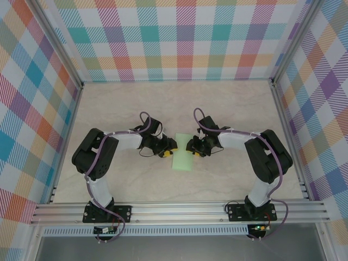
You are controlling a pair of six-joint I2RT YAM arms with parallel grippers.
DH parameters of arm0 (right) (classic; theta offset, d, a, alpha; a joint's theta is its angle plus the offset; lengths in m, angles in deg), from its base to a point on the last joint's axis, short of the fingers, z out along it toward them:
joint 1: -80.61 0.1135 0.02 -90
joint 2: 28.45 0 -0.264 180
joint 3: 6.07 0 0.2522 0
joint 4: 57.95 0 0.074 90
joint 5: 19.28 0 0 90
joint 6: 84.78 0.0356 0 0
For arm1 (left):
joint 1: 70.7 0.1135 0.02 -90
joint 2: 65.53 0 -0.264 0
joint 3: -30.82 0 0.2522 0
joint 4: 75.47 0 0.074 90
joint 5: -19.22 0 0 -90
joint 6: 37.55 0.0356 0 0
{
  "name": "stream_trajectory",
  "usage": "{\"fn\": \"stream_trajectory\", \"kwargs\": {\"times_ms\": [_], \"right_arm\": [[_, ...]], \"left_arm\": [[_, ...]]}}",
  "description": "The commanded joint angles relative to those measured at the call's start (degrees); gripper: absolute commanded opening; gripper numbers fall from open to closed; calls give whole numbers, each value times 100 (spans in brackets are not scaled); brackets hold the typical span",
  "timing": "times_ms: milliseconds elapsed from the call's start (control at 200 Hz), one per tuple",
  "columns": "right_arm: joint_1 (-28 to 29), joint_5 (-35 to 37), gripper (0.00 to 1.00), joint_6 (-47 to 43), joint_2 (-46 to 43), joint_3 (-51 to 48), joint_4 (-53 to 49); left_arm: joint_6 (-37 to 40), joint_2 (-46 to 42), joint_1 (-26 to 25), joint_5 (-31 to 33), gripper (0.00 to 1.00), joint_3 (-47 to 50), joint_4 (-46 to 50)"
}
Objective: Fold a paper plane with a square sheet of paper (pick it up from the middle)
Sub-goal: Fold the triangle a second time at the center of the table.
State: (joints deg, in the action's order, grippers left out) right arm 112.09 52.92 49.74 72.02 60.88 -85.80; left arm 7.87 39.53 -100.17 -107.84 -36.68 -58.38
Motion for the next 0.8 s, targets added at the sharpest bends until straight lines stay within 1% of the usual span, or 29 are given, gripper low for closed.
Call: {"fn": "stream_trajectory", "kwargs": {"times_ms": [0, 465, 685, 795], "right_arm": [[6, -20, 38, 3, 158, -116, 18], [12, -65, 39, 22, 194, -149, 120], [9, -77, 41, -83, -103, -177, 150], [16, -10, 44, -145, -438, -292, 160]], "left_arm": [[-41, 164, -94, -205, 41, -75, -157], [-45, -29, -102, -170, 27, -82, -232], [-114, -100, -102, -163, 27, -129, -253], [-117, -112, -102, -162, 25, -145, -237]]}}
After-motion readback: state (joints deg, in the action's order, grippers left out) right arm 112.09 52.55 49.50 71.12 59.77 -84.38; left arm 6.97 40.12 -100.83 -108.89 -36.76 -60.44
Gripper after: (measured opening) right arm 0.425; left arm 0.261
